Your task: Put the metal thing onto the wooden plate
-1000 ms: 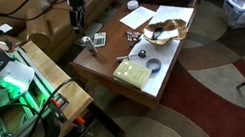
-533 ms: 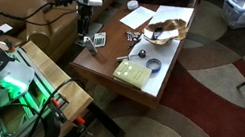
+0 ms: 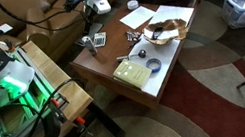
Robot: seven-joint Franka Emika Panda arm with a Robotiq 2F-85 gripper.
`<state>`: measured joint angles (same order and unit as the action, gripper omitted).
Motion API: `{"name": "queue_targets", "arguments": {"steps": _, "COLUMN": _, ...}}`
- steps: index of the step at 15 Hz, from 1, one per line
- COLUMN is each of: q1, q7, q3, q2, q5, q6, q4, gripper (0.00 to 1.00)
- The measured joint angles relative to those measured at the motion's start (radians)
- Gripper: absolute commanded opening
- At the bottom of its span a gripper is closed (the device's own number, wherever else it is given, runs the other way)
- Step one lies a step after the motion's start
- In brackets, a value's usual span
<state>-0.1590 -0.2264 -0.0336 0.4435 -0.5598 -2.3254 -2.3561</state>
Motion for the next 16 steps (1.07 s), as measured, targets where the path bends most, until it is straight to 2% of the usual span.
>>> {"name": "queue_targets", "arguments": {"steps": 3, "q1": -0.02, "q7": 0.126, "q3": -0.005, "q2": 0.088, "q5": -0.129, "q6": -0.11, "q4": 0.047, "gripper": 1.0}}
{"name": "queue_targets", "arguments": {"steps": 5, "q1": -0.006, "q7": 0.14, "q3": -0.003, "q2": 0.165, "q5": -0.136, "q6": -0.222, "q4": 0.081, "gripper": 1.0}}
{"name": "queue_targets", "arguments": {"steps": 6, "q1": 0.001, "q7": 0.14, "q3": -0.003, "q2": 0.194, "q5": -0.136, "q6": -0.241, "q4": 0.092, "gripper": 1.0}}
{"name": "queue_targets", "arguments": {"steps": 12, "q1": 0.001, "q7": 0.14, "q3": -0.002, "q2": 0.176, "q5": -0.136, "q6": -0.235, "q4": 0.094, "gripper": 1.0}}
{"name": "queue_targets", "arguments": {"steps": 16, "q1": 0.019, "q7": 0.154, "q3": -0.01, "q2": 0.246, "q5": -0.136, "q6": -0.419, "q4": 0.116, "gripper": 1.0}}
